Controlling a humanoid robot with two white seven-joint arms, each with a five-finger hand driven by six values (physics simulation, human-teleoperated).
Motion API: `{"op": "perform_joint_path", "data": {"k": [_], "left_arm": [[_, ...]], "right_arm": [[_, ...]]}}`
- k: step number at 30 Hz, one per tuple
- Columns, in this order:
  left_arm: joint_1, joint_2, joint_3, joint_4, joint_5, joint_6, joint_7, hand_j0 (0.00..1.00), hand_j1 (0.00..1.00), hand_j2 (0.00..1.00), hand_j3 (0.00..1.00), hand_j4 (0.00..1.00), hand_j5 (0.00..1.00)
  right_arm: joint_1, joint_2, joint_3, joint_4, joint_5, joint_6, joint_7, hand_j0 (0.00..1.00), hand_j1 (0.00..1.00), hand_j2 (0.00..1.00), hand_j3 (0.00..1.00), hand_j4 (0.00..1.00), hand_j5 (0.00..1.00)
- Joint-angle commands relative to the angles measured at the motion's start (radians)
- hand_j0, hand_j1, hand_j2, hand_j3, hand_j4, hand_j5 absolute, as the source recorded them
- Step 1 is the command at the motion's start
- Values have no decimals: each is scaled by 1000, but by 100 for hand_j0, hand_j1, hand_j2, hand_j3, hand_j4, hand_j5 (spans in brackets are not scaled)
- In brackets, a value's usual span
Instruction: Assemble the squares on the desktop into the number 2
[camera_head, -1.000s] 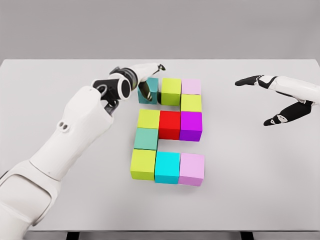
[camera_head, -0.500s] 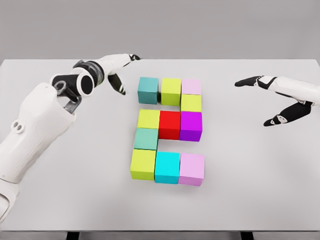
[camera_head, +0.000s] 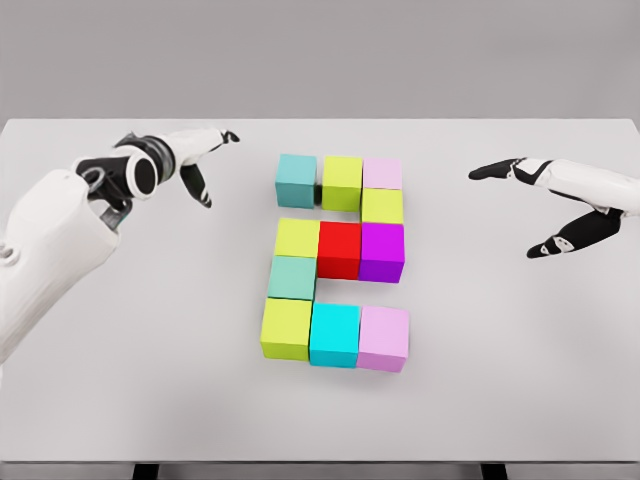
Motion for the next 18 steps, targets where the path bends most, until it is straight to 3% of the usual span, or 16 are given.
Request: {"op": "perform_joint_path", "data": {"k": [1,10,14,18], "left_arm": [[0,-1,-20,4,0,-6,0,100,100,100,100,100,100],[-12,-3,-53,7,-8,1,0,100,100,100,100,100,100],[-31,1,-130,7,-14,1,0,100,100,100,100,100,100],[-37,-4,-152,27,-14,-8,0,100,100,100,100,100,100]], "right_arm": [[0,-1,-1,-1,-8,3,0,100,100,100,100,100,100],[3,-4,-2,1,-7,3,0,100,100,100,100,100,100],[3,-2,-2,1,-8,3,0,100,100,100,100,100,100],[3,-2,-2,1,-8,3,0,100,100,100,100,100,100]]}}
